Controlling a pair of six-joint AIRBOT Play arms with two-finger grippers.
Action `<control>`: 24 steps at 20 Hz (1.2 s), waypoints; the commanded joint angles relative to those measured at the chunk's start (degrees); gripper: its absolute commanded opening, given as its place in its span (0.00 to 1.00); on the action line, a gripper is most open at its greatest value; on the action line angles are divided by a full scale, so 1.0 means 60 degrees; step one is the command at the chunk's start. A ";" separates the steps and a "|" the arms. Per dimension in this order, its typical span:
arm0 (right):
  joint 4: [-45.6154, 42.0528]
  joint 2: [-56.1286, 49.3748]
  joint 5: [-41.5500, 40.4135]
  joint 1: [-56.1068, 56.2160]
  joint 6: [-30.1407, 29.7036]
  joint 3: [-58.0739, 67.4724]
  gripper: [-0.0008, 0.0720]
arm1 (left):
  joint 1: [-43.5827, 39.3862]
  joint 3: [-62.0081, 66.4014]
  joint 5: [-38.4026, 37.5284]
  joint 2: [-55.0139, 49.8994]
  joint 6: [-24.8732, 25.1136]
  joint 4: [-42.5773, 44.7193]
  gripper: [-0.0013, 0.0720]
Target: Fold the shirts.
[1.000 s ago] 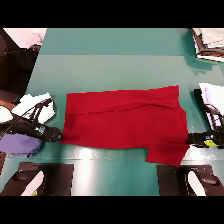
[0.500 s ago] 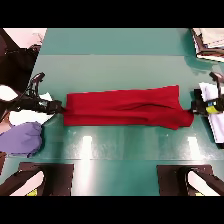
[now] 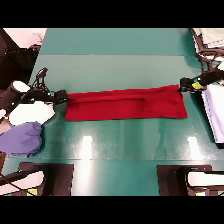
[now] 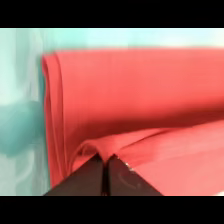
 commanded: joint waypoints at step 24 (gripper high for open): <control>0.3942 -0.2980 0.2084 -0.2473 -0.4036 -0.0506 0.87 | -0.1861 0.1800 -0.2040 -0.0204 -0.0463 -0.0663 0.05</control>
